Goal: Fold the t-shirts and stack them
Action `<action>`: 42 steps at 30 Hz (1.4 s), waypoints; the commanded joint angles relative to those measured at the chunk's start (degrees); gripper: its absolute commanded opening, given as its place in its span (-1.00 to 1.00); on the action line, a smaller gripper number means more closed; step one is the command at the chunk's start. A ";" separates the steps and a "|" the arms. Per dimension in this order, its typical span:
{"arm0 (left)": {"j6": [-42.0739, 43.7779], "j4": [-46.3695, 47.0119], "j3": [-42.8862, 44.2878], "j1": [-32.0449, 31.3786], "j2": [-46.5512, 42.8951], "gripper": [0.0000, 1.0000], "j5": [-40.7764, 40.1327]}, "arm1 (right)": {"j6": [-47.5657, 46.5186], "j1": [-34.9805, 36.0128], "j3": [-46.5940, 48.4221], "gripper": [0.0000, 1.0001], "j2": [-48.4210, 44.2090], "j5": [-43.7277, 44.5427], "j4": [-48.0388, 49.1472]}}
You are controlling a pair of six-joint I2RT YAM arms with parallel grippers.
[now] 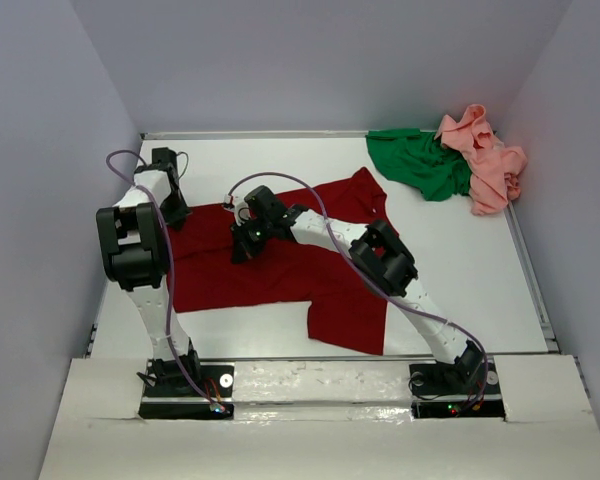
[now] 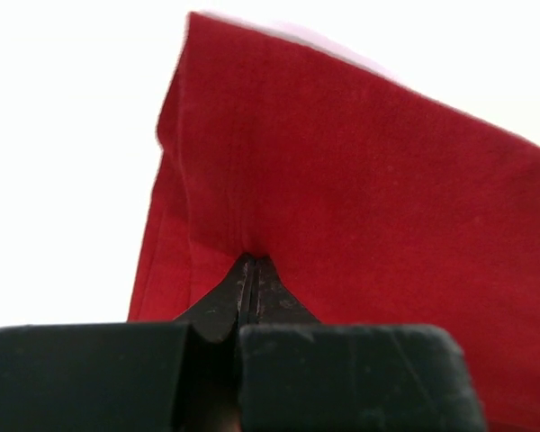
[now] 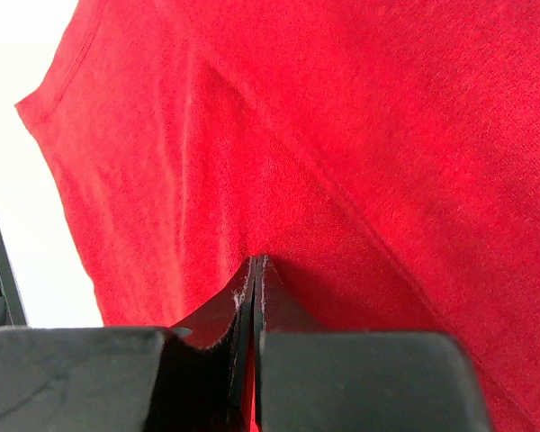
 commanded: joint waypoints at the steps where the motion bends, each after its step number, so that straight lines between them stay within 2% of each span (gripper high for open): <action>1: 0.27 -2.57 6.25 0.09 0.63 -1.00 -0.43 | -1.18 0.69 -2.55 -1.00 -0.13 1.45 -4.01; 8: 0.09 -4.94 12.31 1.50 4.68 -1.00 0.89 | -1.26 0.69 -3.87 -1.00 -0.65 1.36 -3.84; 15: 0.79 -6.35 14.43 2.73 7.75 -0.96 1.85 | -1.53 0.69 -5.01 -1.00 -1.09 1.54 -3.48; 27: 2.29 -9.78 22.07 8.70 12.24 -0.93 2.38 | -1.70 0.69 -6.86 -1.00 -1.80 1.45 -3.40; 37: 0.62 -10.92 27.17 9.15 15.40 -0.92 8.18 | -1.70 0.69 -8.70 -1.00 -2.32 1.54 -3.05; 41: 0.09 -11.62 29.63 8.97 16.63 -0.87 10.38 | -1.79 0.69 -8.79 -1.00 -2.50 1.54 -3.05; 42: 0.27 -11.80 30.42 8.88 17.07 -0.79 11.25 | -1.70 0.69 -8.79 -1.00 -2.50 1.54 -2.96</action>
